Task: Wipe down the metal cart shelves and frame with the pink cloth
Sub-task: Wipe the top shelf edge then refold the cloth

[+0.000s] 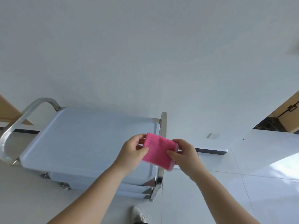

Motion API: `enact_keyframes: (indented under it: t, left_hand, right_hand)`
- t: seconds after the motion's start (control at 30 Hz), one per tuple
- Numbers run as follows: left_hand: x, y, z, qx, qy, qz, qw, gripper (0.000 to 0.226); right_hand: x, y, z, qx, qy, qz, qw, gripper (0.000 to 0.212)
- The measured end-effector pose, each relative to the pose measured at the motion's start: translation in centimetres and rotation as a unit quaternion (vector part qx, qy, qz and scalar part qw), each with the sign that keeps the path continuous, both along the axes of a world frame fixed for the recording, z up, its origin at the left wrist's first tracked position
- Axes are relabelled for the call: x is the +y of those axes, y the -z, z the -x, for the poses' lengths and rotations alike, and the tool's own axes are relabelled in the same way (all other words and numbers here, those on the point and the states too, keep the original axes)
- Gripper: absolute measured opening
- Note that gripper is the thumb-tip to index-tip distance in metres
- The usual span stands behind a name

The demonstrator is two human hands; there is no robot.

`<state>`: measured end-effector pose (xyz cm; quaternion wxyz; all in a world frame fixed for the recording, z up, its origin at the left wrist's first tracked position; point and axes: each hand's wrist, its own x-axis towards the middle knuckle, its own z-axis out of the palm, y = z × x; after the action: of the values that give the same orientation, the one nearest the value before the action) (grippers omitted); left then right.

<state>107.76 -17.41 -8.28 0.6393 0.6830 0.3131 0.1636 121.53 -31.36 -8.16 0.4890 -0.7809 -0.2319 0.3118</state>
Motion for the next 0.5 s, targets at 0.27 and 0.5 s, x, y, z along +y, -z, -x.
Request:
enact_keyframes:
  t: [0.27, 0.5]
  left_hand:
    - [3.0, 3.3, -4.5, 0.049, -0.01, 0.008, 0.999, 0.035]
    - [3.9, 6.1, -6.5, 0.081, -0.021, 0.017, 0.996, 0.029]
  right_hand:
    - [3.2, 3.1, -4.9, -0.004, -0.03, 0.102, 0.994, 0.013]
    - [5.6, 5.8, -8.5, -0.019, -0.088, 0.176, 0.98, 0.01]
